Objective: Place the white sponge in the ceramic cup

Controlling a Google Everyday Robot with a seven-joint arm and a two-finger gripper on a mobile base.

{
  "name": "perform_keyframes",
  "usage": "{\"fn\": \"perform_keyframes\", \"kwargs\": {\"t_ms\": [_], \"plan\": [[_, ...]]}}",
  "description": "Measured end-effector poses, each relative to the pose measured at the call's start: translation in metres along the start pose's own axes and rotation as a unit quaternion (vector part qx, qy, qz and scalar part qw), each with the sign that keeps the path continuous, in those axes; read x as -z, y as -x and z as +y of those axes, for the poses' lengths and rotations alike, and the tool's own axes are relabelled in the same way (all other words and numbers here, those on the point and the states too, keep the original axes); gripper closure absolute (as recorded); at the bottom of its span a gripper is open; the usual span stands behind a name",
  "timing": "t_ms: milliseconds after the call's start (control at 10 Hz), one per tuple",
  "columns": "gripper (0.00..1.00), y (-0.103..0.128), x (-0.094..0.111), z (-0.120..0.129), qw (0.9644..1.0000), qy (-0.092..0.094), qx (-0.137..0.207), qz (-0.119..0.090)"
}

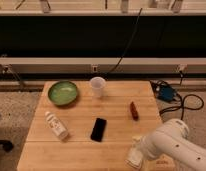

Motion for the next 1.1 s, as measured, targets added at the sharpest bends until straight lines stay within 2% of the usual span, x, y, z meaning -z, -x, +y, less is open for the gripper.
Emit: {"fn": "perform_keyframes", "kwargs": {"t_ms": [400, 1100], "plan": [[0.2, -0.008, -0.024, -0.006, 0.999, 0.029, 0.03, 0.017], [0.2, -0.026, -0.049, -0.001, 0.9979, 0.051, 0.023, 0.032]]}}
